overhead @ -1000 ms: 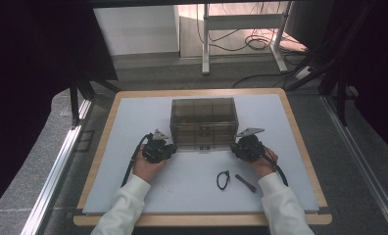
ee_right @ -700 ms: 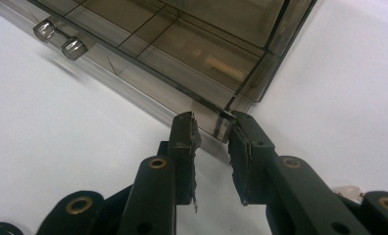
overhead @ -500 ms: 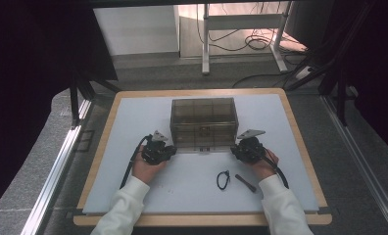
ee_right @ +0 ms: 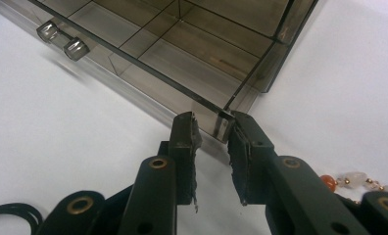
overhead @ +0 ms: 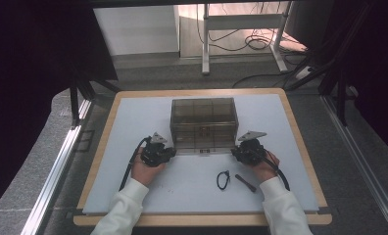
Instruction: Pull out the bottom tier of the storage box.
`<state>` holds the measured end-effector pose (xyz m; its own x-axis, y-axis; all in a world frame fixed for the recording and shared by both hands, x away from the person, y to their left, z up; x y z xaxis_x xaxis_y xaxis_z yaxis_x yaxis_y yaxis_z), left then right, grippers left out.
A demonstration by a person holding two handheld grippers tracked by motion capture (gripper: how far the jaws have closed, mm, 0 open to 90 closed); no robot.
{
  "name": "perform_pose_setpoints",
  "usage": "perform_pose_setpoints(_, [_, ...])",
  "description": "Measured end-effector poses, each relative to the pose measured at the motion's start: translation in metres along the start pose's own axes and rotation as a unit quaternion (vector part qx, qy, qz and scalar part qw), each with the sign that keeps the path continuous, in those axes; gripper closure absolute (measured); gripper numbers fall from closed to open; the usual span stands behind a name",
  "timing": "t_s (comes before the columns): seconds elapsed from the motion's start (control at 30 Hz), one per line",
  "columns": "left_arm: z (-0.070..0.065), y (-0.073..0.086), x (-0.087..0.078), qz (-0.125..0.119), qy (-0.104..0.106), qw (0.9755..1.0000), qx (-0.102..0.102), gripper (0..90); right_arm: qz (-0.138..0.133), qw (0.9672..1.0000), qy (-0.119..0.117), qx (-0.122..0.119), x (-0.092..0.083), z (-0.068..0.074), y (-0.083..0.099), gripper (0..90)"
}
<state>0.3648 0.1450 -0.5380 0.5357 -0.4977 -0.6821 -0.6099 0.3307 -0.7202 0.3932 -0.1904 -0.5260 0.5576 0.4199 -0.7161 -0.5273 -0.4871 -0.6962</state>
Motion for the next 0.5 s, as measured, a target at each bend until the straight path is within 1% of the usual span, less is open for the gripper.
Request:
perform_pose_setpoints(0.17, [-0.0005,0.0012,-0.0008,0.002,0.003,1.0,0.0,78.8,0.001,1.0,0.001,-0.001,-0.0011,0.0012,0.0009,72.7])
perform_pose_setpoints(0.23, [-0.0006,0.0017,-0.0015,0.003,0.006,1.0,-0.001,78.8,0.001,1.0,-0.002,0.001,-0.002,0.0013,0.0017,72.8])
perform_pose_setpoints(0.37, [-0.0022,0.0032,-0.0033,0.006,0.008,0.9999,0.003,78.8,-0.001,1.0,-0.005,0.002,-0.0043,0.0024,0.004,72.9])
perform_pose_setpoints(0.5, [-0.0031,0.0052,-0.0043,0.005,0.011,0.9999,0.0,78.7,-0.005,0.9999,-0.009,0.004,-0.0066,0.004,0.0071,73.2])
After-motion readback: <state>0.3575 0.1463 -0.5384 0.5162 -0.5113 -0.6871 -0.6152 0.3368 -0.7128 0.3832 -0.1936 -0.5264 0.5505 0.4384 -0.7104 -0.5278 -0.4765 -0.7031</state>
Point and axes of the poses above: each handheld gripper's, and its own axes: x roughly forward along the jaws, y roughly out of its underside, z roughly to its left, the point moved 1 cm from there along x, roughly forward along the jaws
